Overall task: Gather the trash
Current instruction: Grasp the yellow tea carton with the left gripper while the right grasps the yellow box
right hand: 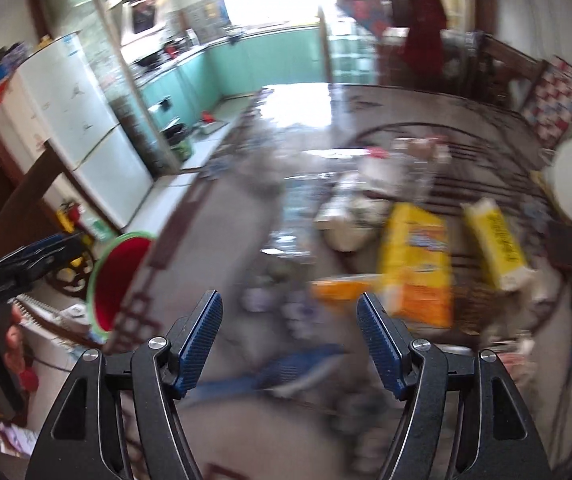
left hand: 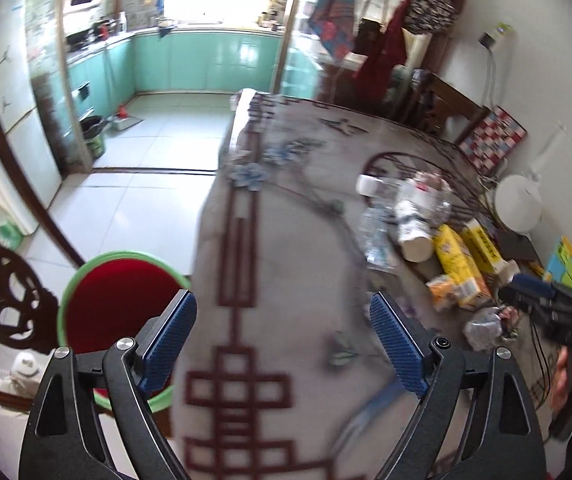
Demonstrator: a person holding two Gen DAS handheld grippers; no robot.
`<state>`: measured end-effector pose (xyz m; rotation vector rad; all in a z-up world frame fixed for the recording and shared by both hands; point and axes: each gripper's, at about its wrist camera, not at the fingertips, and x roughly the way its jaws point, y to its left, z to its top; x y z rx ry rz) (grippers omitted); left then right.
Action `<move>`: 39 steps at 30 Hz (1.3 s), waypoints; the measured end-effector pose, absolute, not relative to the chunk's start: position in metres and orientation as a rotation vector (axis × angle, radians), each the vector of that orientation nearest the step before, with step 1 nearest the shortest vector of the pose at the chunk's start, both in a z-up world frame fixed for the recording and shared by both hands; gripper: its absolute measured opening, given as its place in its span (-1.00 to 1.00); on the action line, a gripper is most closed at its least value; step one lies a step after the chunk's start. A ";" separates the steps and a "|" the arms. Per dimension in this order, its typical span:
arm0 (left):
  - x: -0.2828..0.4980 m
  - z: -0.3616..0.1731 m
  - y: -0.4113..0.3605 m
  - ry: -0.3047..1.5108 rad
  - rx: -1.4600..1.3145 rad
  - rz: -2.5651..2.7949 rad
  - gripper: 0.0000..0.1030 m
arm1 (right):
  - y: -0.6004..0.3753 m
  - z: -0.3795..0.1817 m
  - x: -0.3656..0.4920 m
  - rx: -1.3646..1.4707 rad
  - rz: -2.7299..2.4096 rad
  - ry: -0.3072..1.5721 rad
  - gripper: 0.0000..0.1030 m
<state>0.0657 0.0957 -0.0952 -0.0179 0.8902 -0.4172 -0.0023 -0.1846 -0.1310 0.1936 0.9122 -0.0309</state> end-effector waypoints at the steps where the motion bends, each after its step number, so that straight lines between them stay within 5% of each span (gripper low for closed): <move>1: 0.062 -0.094 0.083 0.886 -0.002 -0.427 0.72 | -0.201 -0.130 -0.005 0.194 -0.059 0.914 0.35; 12: 0.045 -0.088 -0.033 0.894 0.022 -0.499 0.73 | -0.351 -0.150 0.029 0.203 -0.152 0.992 0.35; 25: 0.070 -0.118 -0.153 1.016 0.120 -0.585 0.73 | -0.383 -0.229 0.074 0.249 -0.104 1.144 0.34; 26: 0.074 -0.123 -0.161 1.034 0.127 -0.589 0.73 | -0.385 -0.230 0.074 0.268 -0.085 1.143 0.24; 27: 0.077 -0.129 -0.168 1.050 0.130 -0.590 0.73 | -0.387 -0.231 0.074 0.289 -0.060 1.142 -0.10; 29: 0.082 -0.139 -0.180 1.081 0.138 -0.584 0.73 | -0.389 -0.231 0.075 0.299 -0.041 1.136 -0.26; 39: 0.104 -0.182 -0.187 1.278 0.047 -0.552 0.72 | -0.399 -0.216 0.061 0.358 0.007 1.075 -0.29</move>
